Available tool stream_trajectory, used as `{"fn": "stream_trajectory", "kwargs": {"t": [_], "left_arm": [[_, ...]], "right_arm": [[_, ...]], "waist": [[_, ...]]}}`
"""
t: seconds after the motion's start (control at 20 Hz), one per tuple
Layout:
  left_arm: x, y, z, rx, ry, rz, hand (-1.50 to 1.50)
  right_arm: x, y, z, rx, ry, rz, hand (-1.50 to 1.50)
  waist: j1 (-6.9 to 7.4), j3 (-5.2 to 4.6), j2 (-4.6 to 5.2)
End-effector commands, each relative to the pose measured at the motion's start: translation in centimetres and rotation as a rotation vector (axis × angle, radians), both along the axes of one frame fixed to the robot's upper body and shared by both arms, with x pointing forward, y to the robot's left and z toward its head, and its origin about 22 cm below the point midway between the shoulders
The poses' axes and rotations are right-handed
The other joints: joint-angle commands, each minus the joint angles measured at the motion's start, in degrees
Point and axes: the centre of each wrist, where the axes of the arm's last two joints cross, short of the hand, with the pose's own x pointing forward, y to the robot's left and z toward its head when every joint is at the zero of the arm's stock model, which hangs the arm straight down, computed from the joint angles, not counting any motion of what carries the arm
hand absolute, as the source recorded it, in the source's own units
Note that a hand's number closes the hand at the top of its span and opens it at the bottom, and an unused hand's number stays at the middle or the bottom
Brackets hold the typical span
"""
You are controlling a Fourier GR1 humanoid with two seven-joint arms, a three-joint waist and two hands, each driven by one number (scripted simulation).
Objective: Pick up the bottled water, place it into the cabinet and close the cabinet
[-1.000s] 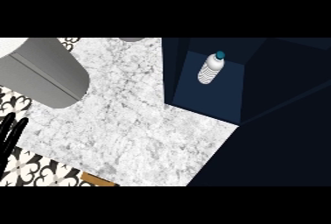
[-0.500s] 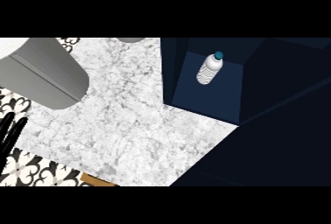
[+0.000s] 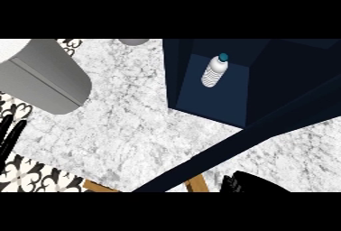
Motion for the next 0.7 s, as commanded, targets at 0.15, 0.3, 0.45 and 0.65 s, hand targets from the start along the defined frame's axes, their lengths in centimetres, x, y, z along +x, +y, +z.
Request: {"fn": "stream_trajectory", "kwargs": {"t": [0.15, 0.3, 0.45, 0.65], "left_arm": [[-0.1, 0.5, -0.2, -0.012, 0.001, 0.009, -1.5], [0.0, 0.6, -0.5, -0.009, 0.019, 0.006, -1.5], [-0.1, 1.0, -0.6, -0.01, 0.022, 0.016, -1.5], [-0.1, 1.6, -0.8, -0.02, 0.011, 0.061, -1.5]], "right_arm": [[5.6, 3.3, 0.1, -0.039, 0.094, -0.14, 1.5], [8.2, 5.6, 1.0, -0.014, 0.119, -0.198, 1.5], [10.4, 7.8, 2.8, 0.017, 0.085, -0.311, 1.5], [13.7, 9.6, 3.7, 0.069, 0.106, -0.469, 1.5]], "waist": [[0.39, 0.44, -0.34], [-0.97, 0.61, -0.35], [-1.72, 0.74, -1.06], [-3.04, 0.93, -0.84]]}}
